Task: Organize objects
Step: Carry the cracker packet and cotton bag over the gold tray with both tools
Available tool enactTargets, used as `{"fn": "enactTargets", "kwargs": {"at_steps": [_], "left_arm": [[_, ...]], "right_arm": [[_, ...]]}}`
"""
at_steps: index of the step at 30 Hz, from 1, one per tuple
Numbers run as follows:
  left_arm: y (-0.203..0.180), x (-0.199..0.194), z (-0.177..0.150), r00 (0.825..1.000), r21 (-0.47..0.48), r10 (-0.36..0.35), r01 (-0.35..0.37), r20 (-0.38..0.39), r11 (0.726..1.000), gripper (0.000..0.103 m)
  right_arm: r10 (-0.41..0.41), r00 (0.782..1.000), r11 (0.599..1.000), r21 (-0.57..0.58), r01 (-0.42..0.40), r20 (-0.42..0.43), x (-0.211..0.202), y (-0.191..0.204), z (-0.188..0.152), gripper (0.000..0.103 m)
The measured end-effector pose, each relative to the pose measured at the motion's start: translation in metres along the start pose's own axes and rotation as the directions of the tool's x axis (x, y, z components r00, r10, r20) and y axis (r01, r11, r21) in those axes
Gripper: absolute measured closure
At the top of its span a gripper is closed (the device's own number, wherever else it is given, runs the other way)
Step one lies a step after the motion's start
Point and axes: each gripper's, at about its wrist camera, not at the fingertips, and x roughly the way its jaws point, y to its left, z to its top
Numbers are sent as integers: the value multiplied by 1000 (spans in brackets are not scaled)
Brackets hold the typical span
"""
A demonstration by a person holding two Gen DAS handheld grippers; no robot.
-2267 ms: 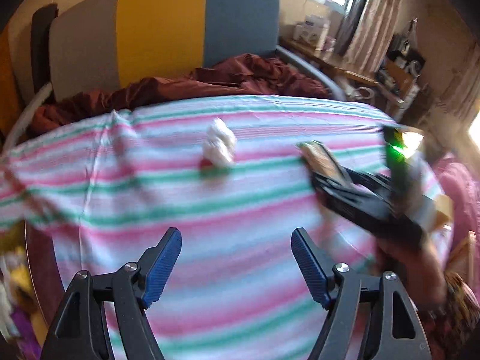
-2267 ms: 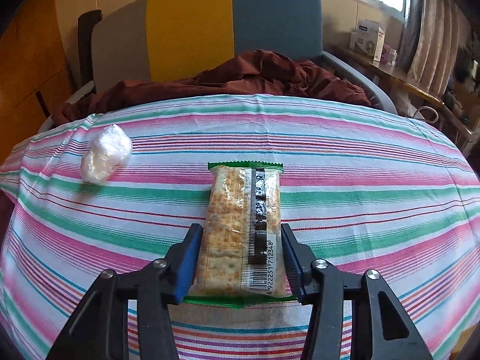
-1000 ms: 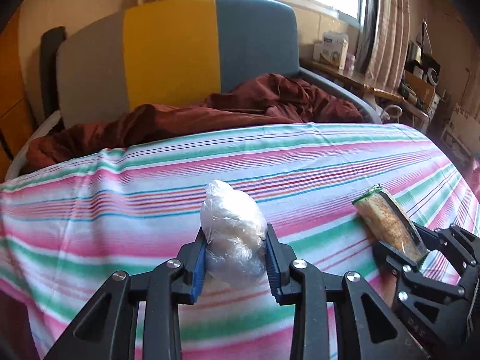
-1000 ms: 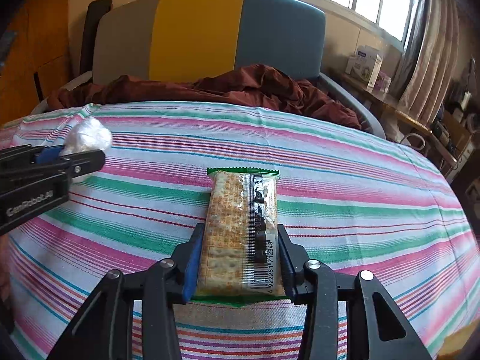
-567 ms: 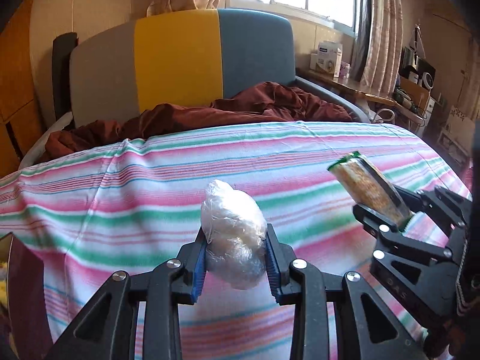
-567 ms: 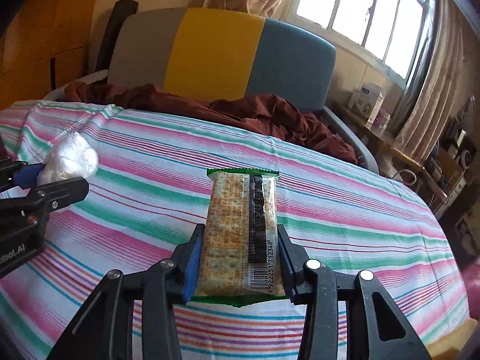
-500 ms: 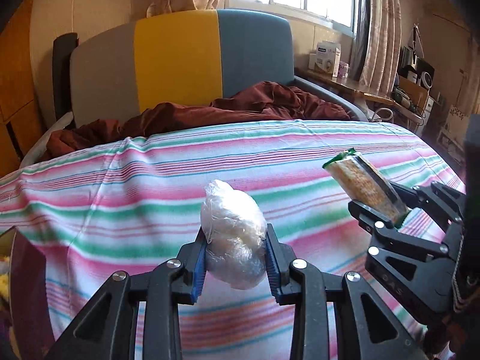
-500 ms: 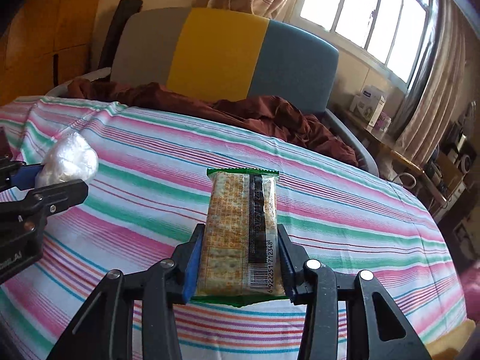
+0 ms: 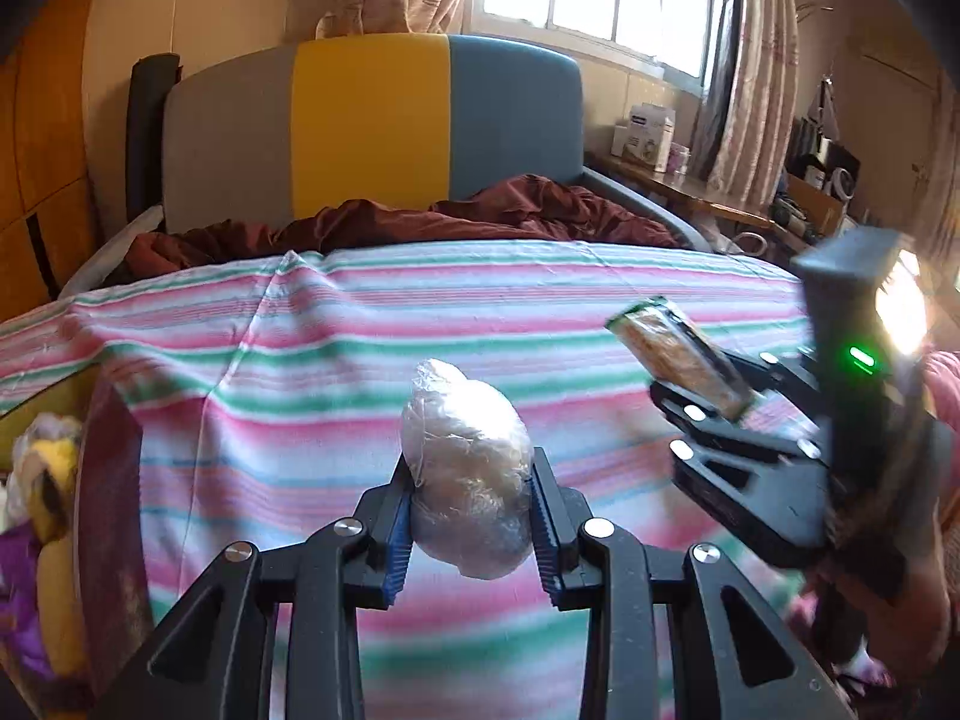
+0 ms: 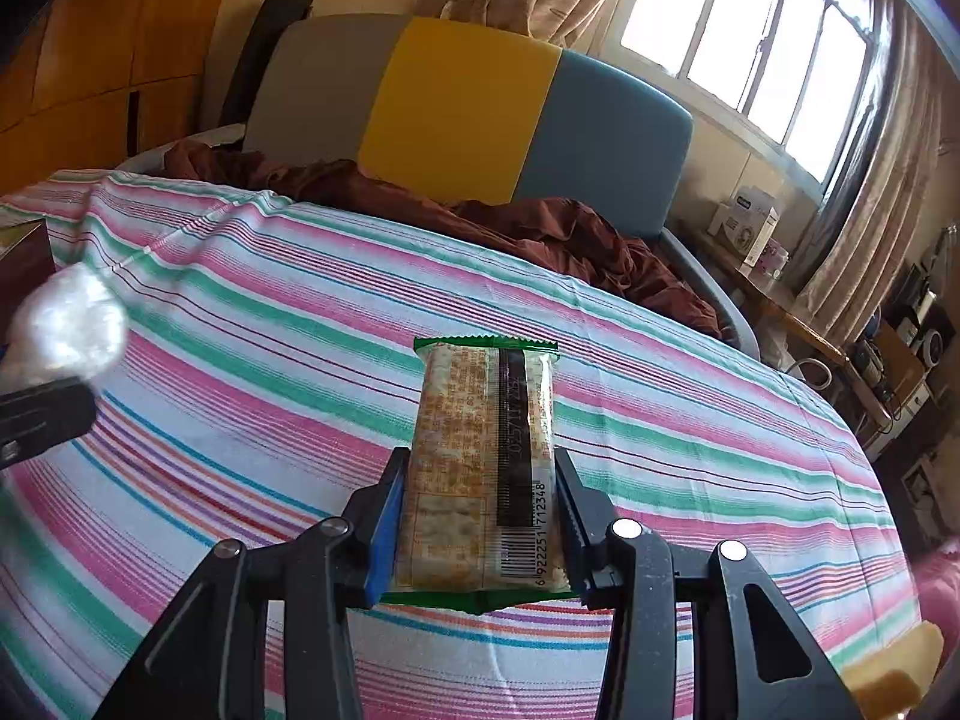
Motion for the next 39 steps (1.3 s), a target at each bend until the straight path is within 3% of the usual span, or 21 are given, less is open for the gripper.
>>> {"fn": "enactTargets", "kwargs": {"at_steps": [6, 12, 21, 31, 39], "left_arm": [[4, -39, -20, 998, -2, -70, 70, -4, 998, 70], [21, -78, -33, 997, 4, -80, 80, 12, 997, 70], [86, -118, -52, 999, -66, -33, 33, 3, 997, 70], [143, -137, -82, 998, -70, 18, -21, -53, 997, 70], [180, -151, -92, 996, -99, -15, 7, -84, 995, 70]], "right_arm": [[-4, 1000, 1000, -8, 4, -3, -3, 4, -2, 58], [1, 1000, 1000, -13, -1, -5, -9, 9, -5, 58], [22, 1000, 1000, -10, -22, 0, -21, 16, -9, 58], [33, 999, 999, -26, -33, -4, -35, 31, -12, 58], [83, 997, 995, 53, -82, -3, -51, 29, -14, 58]]}}
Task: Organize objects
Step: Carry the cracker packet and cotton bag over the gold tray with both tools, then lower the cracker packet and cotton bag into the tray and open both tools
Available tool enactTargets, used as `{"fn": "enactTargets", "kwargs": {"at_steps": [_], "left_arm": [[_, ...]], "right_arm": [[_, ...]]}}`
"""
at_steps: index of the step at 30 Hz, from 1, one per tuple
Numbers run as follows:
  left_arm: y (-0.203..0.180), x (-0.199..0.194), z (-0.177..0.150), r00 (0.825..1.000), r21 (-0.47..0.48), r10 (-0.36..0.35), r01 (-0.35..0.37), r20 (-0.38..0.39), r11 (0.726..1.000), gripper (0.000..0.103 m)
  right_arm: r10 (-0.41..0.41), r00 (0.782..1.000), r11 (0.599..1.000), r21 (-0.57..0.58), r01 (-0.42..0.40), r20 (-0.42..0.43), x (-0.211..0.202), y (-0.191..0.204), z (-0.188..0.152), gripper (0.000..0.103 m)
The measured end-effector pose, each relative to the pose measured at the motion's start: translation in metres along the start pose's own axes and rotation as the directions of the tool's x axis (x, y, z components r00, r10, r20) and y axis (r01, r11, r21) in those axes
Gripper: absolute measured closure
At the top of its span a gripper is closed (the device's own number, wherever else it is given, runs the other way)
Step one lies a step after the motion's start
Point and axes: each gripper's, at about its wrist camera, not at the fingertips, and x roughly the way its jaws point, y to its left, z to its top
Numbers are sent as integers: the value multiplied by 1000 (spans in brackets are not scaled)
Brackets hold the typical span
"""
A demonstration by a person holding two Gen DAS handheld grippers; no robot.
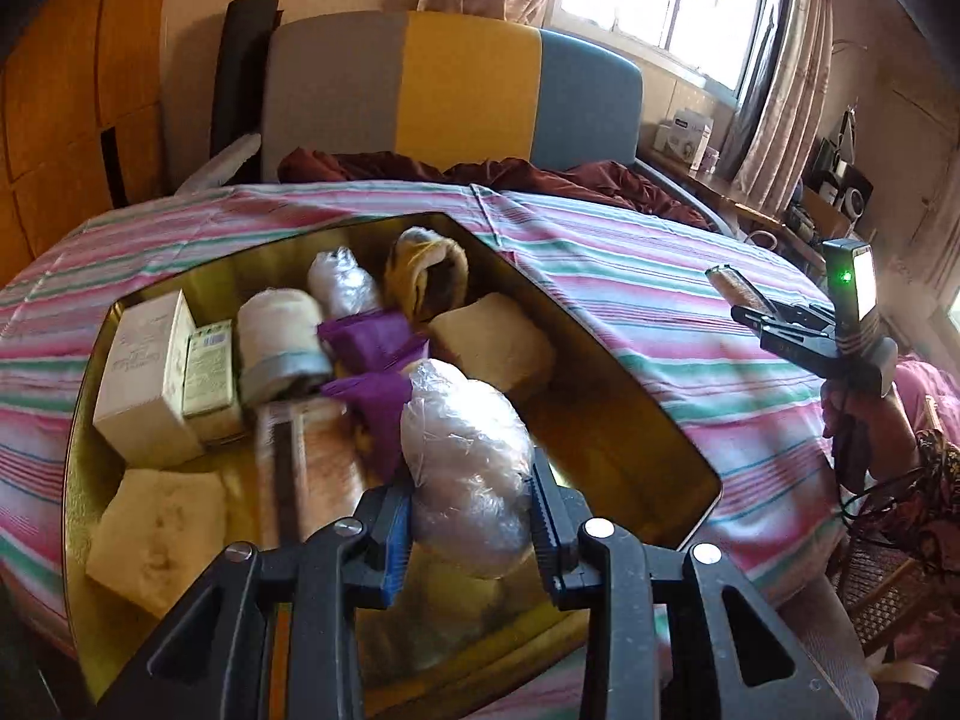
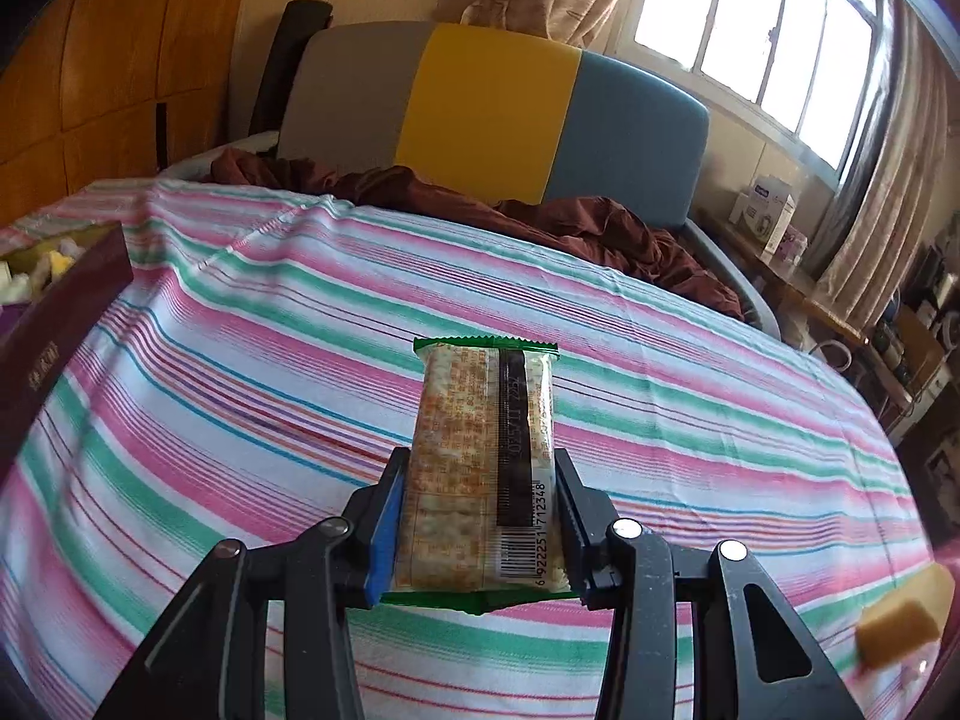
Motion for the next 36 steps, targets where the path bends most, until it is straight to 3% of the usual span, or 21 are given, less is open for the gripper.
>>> {"fn": "enactTargets", "kwargs": {"at_steps": [4, 9, 18, 27, 36], "left_arm": [[14, -5, -7, 999, 24, -37, 37, -22, 999, 70], [21, -10, -10, 997, 77, -61, 64, -44, 995, 70], [42, -26, -20, 996, 105, -54, 61, -72, 993, 70], [70, -24, -34, 989, 84, -34, 46, -143, 995, 70], [83, -25, -31, 982, 125, 2, 21, -187, 992, 69]], "right_arm": [[60, 998, 994, 86, -63, 37, -20, 3, 5, 58], [134, 986, 988, 63, -141, 103, -51, 31, 16, 58], [299, 934, 952, 2, -305, 196, -99, 92, 40, 58], [475, 865, 880, -54, -473, 165, -115, 146, 45, 58], [521, 841, 854, -97, -512, 148, -123, 178, 44, 62]]}}
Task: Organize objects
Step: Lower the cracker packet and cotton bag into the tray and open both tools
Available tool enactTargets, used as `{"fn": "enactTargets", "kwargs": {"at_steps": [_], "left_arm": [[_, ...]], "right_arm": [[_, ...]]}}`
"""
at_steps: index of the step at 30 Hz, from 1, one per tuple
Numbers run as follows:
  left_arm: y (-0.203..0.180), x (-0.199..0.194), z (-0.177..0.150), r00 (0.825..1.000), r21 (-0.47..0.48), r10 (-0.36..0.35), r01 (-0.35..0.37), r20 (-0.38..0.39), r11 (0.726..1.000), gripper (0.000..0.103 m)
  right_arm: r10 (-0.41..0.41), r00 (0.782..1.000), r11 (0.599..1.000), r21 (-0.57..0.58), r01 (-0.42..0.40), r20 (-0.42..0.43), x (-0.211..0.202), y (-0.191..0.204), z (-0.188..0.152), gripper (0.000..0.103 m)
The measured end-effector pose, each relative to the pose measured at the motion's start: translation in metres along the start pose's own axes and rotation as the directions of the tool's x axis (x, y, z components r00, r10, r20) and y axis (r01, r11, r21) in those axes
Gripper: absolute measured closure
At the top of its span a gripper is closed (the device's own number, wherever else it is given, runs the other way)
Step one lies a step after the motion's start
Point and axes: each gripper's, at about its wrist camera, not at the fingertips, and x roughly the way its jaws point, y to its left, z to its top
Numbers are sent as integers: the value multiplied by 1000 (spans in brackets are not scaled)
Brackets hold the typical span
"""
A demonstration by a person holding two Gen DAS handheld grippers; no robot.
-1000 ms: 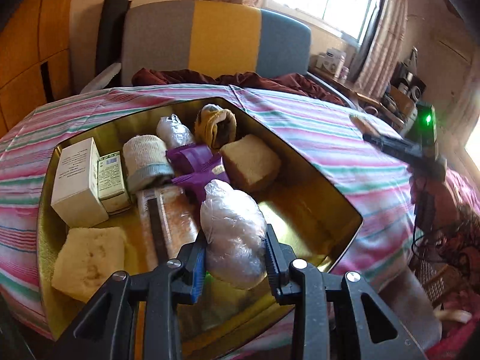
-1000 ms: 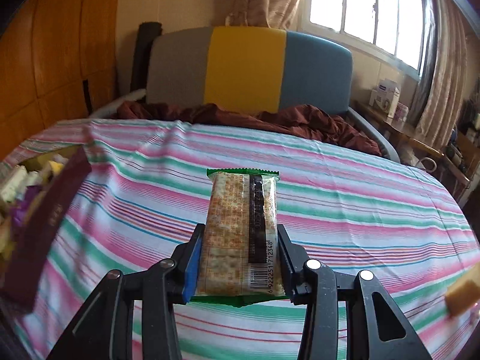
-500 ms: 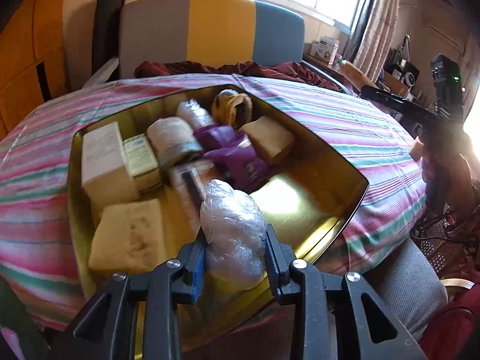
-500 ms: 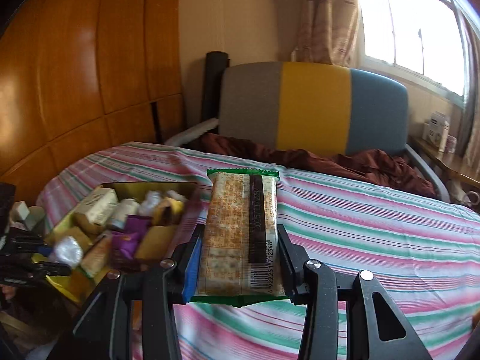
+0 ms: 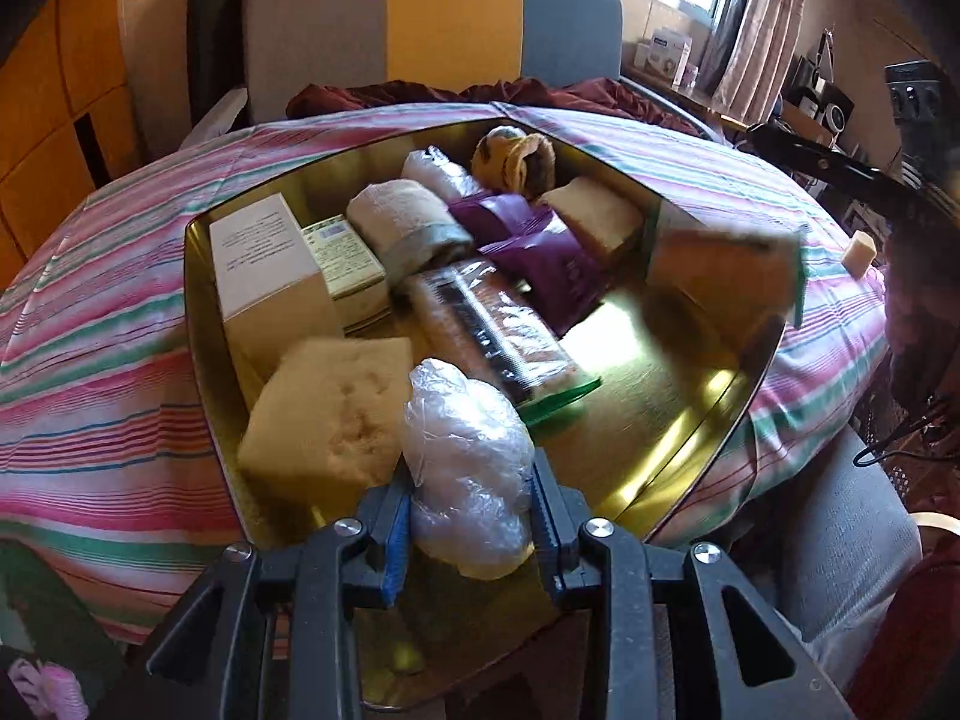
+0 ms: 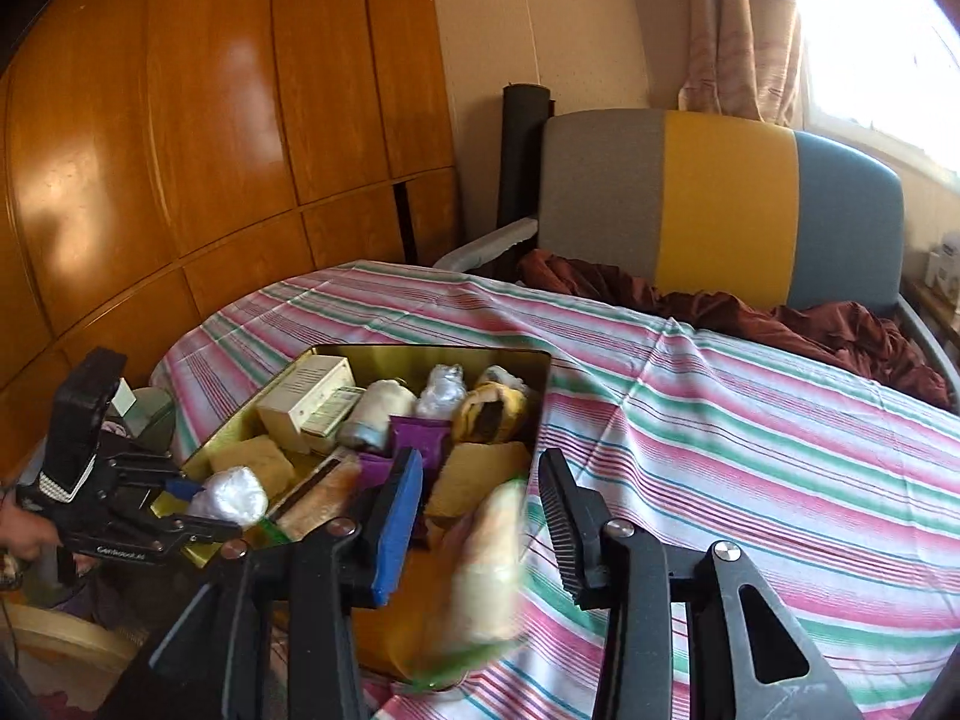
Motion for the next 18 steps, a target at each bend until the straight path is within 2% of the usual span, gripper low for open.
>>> {"fn": "enactTargets", "kwargs": {"at_steps": [3, 6, 9, 12, 15, 18], "left_arm": [[6, 3, -1, 1000, -4, 1, -1, -28, 1000, 67], [10, 3, -1, 1000, -18, 7, -8, -28, 1000, 66], [5, 6, -1, 998, 8, 60, -60, -30, 998, 67], [5, 7, 0, 1000, -8, 11, -11, -25, 1000, 68], [5, 6, 2, 1000, -1, -2, 2, -29, 1000, 68], [7, 1, 0, 998, -2, -57, 57, -29, 998, 66]], "right_arm": [[1, 1000, 1000, -21, -2, -12, 2, 6, 0, 65], [9, 1000, 1000, 5, -9, -20, 1, 0, -1, 65], [-3, 999, 1000, 24, 3, -37, 3, -4, -2, 65], [10, 998, 999, 34, -8, -65, 6, -4, -4, 65], [26, 994, 1000, 18, -24, -111, 14, 3, -6, 65], [37, 987, 999, -7, -39, -159, 23, 12, -8, 65]]}}
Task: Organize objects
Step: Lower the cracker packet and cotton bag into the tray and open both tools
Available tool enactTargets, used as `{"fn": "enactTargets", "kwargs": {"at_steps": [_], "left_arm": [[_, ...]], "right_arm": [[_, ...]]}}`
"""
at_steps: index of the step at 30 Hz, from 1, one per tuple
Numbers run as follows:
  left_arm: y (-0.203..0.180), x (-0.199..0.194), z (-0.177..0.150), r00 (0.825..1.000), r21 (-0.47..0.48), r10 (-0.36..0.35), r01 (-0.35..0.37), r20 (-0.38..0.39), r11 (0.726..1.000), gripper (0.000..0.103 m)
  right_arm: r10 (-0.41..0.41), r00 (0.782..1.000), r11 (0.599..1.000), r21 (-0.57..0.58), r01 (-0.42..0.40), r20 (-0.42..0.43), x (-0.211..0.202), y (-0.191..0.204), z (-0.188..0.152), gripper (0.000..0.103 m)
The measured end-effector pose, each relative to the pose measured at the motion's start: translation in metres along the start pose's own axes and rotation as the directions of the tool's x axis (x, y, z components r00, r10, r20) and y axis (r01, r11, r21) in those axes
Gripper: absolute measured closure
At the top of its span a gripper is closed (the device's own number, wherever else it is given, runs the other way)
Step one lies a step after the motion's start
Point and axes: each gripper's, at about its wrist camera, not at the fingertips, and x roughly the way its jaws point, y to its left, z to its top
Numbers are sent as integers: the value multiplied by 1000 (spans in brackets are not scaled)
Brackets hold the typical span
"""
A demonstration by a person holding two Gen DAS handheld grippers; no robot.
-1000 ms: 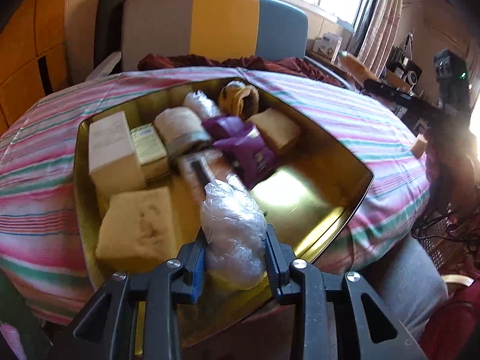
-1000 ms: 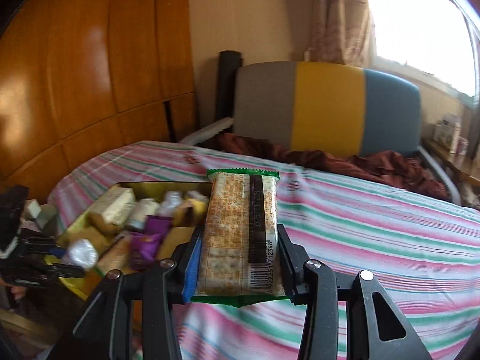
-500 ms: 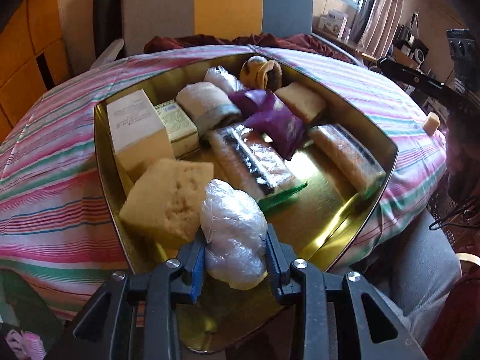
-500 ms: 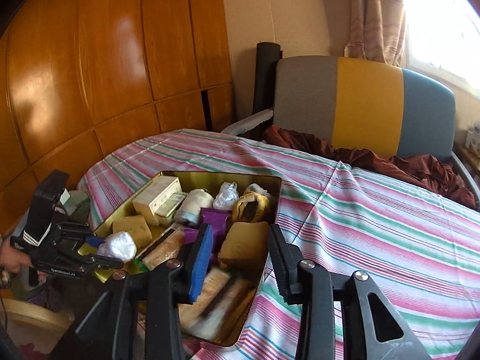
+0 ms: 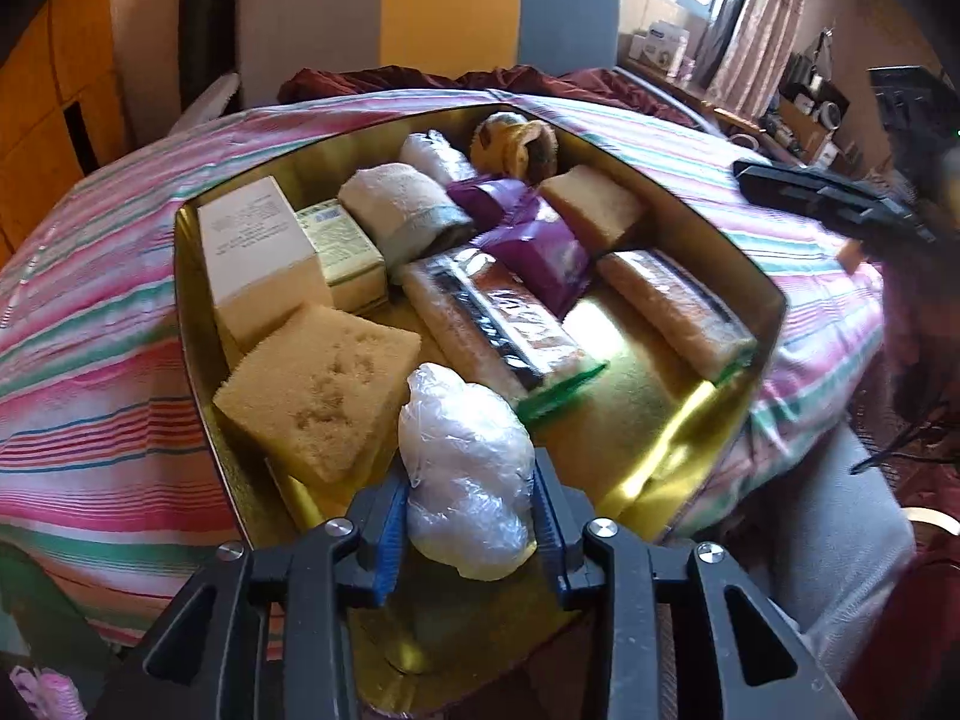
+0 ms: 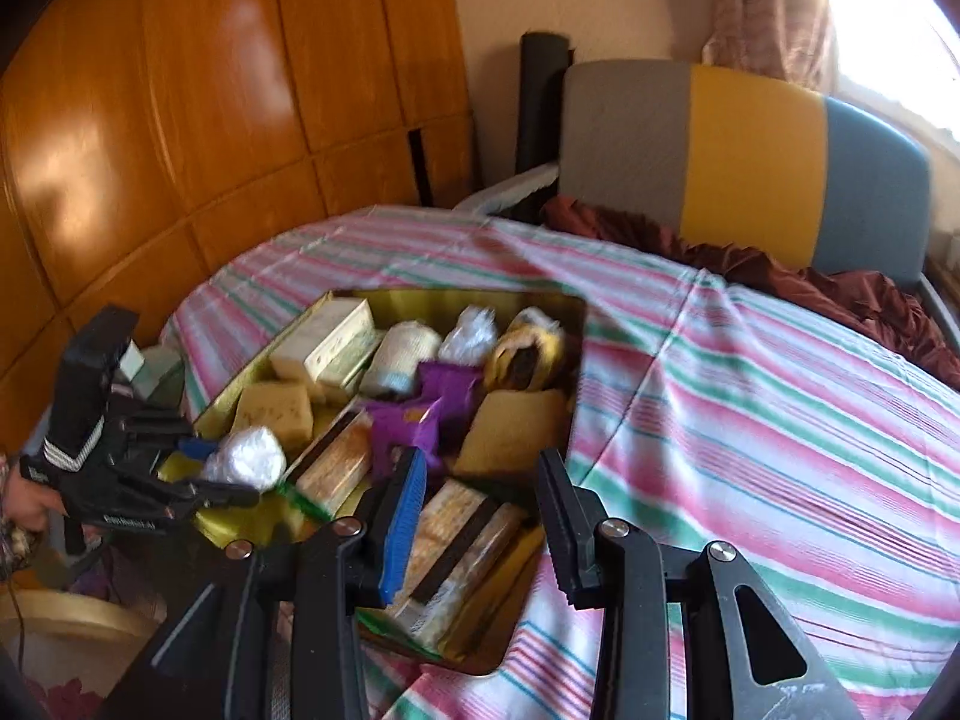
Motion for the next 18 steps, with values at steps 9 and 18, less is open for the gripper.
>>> {"fn": "enactTargets", "kwargs": {"at_steps": [9, 18], "left_arm": [[15, -14, -1, 999, -130, -24, 28, 39, 991, 51], [26, -59, 3, 951, -341, 69, 41, 302, 939, 51]], "right_arm": [[-25, 941, 998, -61, 4, -339, 55, 21, 2, 64], [-34, 882, 998, -59, 7, -470, 84, 30, 7, 61]]}}
